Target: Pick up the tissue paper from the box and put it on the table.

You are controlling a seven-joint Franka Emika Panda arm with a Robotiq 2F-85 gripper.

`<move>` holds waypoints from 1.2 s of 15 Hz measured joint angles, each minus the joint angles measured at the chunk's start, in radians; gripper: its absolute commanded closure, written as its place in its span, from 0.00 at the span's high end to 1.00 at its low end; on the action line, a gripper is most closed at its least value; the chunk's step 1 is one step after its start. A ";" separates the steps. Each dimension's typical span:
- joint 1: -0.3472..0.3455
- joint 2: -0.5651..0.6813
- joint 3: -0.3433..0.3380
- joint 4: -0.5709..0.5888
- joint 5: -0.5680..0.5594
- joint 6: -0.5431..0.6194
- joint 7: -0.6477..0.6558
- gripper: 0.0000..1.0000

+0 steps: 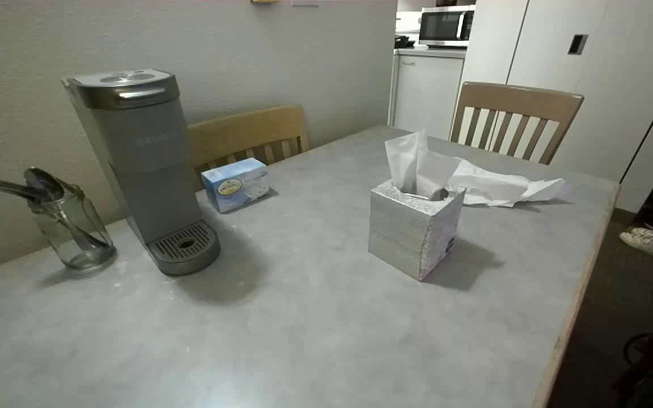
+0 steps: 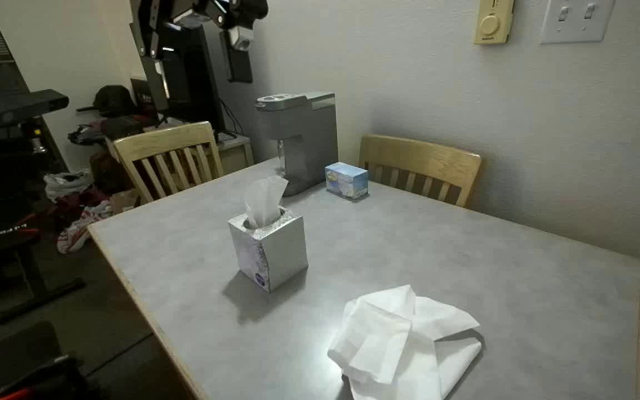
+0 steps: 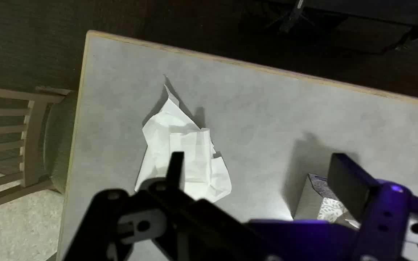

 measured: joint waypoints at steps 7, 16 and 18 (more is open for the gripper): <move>0.001 0.001 0.000 0.000 0.002 0.003 0.000 1.00; 0.050 0.127 0.003 0.046 0.105 0.223 0.082 1.00; 0.063 0.173 0.011 0.066 0.135 0.270 0.107 1.00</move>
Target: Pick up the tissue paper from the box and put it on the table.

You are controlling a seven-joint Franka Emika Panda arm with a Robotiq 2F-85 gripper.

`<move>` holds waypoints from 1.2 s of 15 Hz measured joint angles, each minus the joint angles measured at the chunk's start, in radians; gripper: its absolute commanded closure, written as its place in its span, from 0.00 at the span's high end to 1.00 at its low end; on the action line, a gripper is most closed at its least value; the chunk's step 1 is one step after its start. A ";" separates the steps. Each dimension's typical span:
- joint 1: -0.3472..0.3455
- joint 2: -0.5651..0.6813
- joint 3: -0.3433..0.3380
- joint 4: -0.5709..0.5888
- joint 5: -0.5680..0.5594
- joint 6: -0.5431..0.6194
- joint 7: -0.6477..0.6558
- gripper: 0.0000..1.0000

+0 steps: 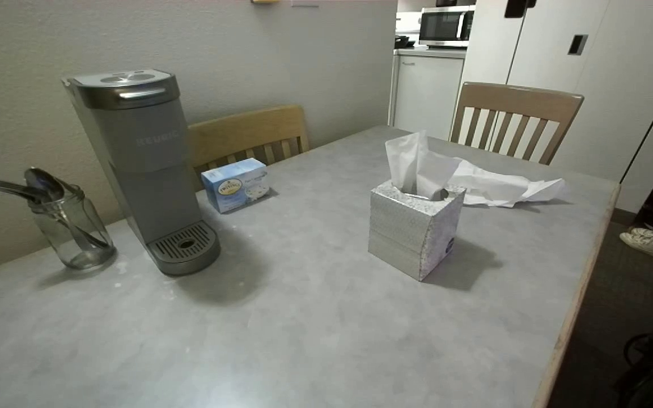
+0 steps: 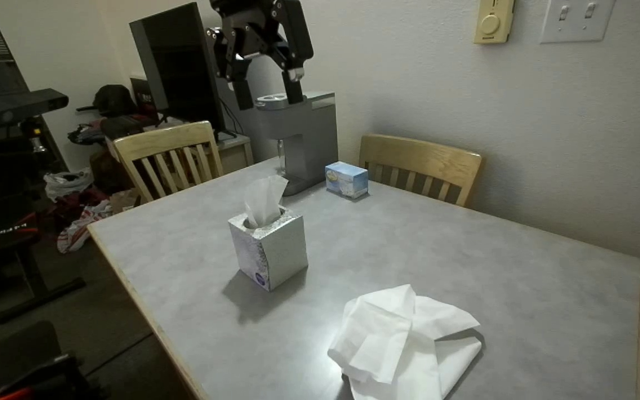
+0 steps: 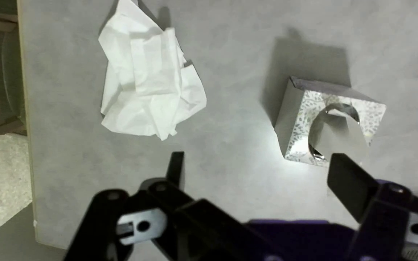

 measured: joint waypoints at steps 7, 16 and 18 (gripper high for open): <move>0.036 0.118 0.042 0.059 0.084 0.089 0.091 1.00; 0.083 0.228 0.101 0.071 0.156 0.149 0.294 1.00; 0.095 0.245 0.106 0.071 0.151 0.157 0.378 1.00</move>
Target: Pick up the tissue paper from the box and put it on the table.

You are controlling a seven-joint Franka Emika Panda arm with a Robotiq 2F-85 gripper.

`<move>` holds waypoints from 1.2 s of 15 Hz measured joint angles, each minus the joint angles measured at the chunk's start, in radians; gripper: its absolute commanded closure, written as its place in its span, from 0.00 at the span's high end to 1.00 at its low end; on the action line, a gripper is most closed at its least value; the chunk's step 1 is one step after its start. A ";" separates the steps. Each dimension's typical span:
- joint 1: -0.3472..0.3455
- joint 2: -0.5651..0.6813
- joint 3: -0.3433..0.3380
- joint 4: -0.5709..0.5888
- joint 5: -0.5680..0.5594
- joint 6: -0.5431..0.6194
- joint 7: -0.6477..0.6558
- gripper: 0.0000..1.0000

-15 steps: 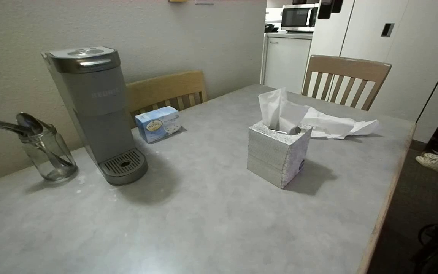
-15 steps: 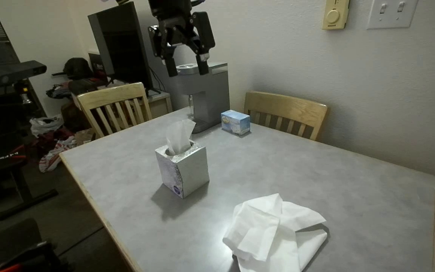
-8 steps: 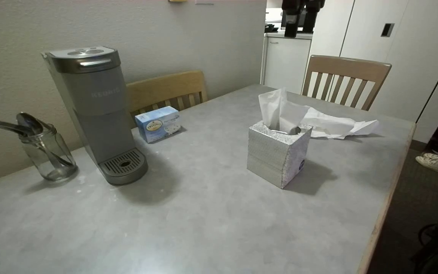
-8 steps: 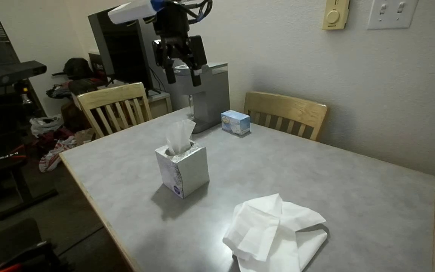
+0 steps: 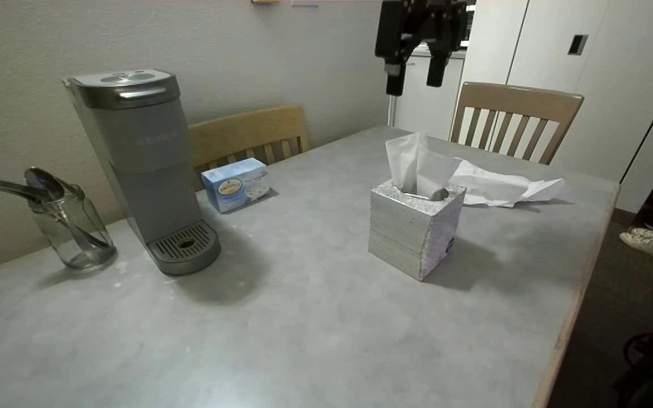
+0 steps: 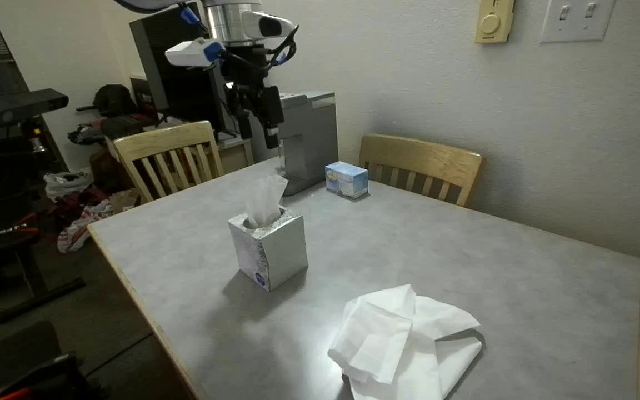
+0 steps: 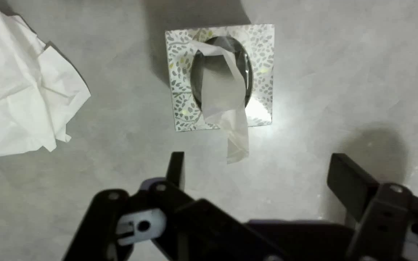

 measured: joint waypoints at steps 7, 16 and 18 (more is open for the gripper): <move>0.022 0.024 0.000 -0.040 -0.042 0.003 0.225 1.00; 0.022 0.072 -0.007 -0.106 -0.046 0.062 0.272 1.00; 0.022 0.083 -0.008 -0.105 -0.046 0.085 0.272 1.00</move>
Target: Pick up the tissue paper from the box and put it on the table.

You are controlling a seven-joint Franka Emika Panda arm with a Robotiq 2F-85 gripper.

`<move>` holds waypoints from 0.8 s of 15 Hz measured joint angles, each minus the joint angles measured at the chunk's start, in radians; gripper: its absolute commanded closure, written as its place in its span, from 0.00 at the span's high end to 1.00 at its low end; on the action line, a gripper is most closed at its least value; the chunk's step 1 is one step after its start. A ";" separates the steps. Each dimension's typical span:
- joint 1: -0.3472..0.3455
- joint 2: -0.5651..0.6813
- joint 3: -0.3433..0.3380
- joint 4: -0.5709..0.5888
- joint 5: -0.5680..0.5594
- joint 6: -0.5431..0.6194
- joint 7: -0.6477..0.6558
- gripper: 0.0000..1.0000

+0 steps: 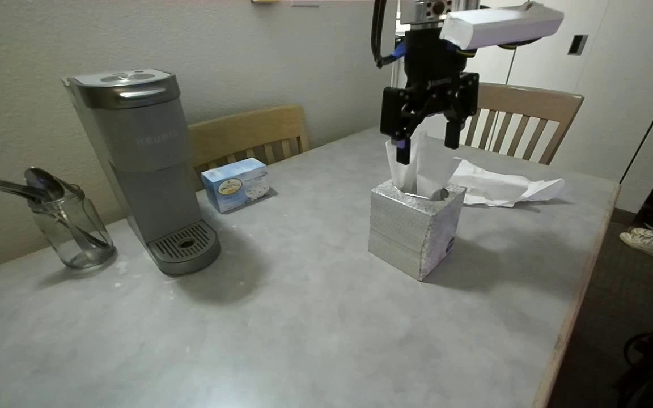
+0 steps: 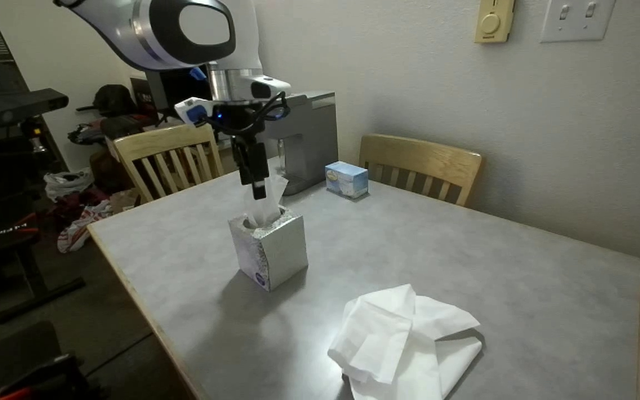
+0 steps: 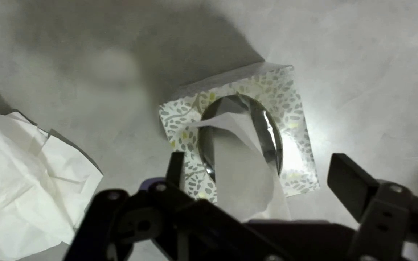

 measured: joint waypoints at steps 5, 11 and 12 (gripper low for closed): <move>0.000 0.017 -0.005 0.008 0.000 0.026 -0.001 0.60; 0.000 0.029 -0.008 0.014 0.000 0.040 -0.001 0.18; 0.000 0.029 -0.008 0.014 0.000 0.040 -0.001 0.11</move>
